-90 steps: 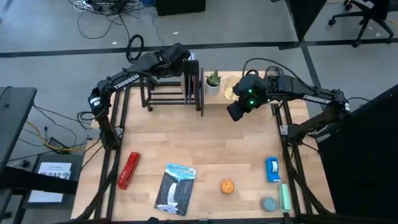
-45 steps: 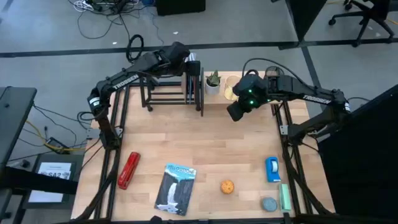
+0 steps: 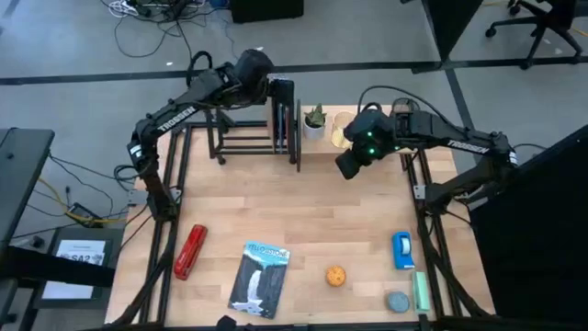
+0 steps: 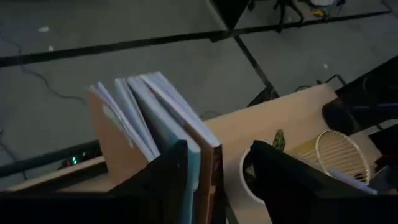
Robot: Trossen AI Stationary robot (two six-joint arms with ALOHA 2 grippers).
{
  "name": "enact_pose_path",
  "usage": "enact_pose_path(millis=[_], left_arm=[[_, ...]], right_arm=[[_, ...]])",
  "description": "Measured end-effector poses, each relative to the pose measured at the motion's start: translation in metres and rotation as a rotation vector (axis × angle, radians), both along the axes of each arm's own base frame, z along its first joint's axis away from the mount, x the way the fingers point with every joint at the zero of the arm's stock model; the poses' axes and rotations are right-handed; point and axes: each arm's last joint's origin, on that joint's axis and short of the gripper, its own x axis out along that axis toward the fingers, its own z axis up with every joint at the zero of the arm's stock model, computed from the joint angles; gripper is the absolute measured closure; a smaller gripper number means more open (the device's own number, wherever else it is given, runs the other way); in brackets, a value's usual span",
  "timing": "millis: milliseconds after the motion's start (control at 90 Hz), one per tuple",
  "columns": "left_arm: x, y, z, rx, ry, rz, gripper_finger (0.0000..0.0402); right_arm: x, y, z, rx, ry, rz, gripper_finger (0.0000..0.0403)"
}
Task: Stock shelves
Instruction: Put the blue book on the black book shelf
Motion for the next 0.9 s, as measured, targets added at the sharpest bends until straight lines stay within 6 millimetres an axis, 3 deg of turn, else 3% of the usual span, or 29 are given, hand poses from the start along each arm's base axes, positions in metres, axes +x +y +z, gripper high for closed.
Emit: enact_pose_path(millis=[178, 322, 422, 522, 644, 811, 900], left_arm=[[-0.002, -0.001, 0.006, 0.025, 0.007, -0.029, 0.0243], [-0.002, -0.02, 0.031, 0.158, 0.047, -0.239, 0.0261], [-0.003, -0.05, 0.045, 0.156, 0.054, -0.528, 0.0284], [-0.008, -0.087, 0.038, -0.04, 0.119, -0.726, 0.0307], [-0.02, -0.129, 0.018, -0.306, 0.352, -0.736, 0.033], [-0.006, -0.179, 0.006, -0.489, 0.24, -0.739, 0.034], [-0.01, -0.199, -0.01, -0.6, 0.359, -0.689, 0.0335]], right_arm=[[0.0, 0.0, 0.0, -0.001, 0.0, 0.002, 0.0402], [0.0, 0.0, 0.0, -0.01, 0.001, 0.011, 0.0402], [0.0, -0.001, 0.0, -0.017, 0.0, 0.039, 0.0402], [0.001, -0.002, 0.0, -0.012, -0.011, 0.101, 0.0402], [0.006, -0.004, -0.003, -0.016, -0.022, 0.199, 0.0402], [0.023, -0.002, -0.016, 0.016, -0.005, 0.374, 0.0402], [0.036, 0.001, -0.028, 0.043, 0.014, 0.47, 0.0402]])
